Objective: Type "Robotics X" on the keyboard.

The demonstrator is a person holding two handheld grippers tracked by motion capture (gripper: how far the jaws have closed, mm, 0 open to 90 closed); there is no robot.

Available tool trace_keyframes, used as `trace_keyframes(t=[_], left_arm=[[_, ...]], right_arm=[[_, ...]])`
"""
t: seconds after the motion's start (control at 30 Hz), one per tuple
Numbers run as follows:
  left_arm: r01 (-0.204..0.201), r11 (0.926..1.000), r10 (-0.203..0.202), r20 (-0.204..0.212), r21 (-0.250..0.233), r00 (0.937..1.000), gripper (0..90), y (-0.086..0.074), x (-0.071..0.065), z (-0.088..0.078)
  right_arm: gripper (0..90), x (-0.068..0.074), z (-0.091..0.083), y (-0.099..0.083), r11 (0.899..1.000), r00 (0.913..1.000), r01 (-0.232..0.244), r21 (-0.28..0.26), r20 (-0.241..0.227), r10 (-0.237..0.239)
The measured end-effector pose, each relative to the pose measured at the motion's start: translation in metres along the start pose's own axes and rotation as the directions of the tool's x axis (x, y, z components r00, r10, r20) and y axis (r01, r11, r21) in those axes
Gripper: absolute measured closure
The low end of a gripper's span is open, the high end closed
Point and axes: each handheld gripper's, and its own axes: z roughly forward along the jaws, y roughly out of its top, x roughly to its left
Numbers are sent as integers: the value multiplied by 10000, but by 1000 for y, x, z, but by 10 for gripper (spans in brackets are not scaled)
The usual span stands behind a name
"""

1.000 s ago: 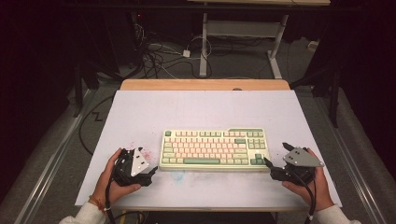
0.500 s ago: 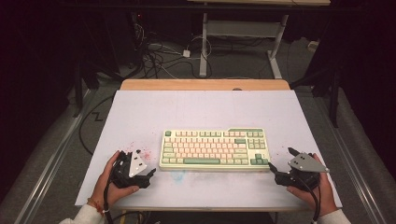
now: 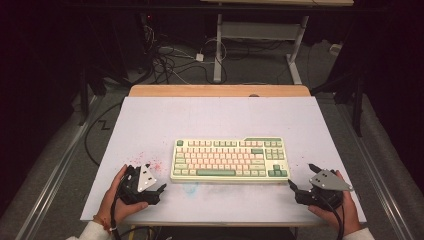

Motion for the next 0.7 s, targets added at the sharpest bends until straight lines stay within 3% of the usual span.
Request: trace_keyframes(t=[0.7], left_arm=[[-179,9998,180,96,-103,9998,156,1,-1,2]], right_arm=[[170,3,-4,1,10000,10000,20,-33,30,-20]])
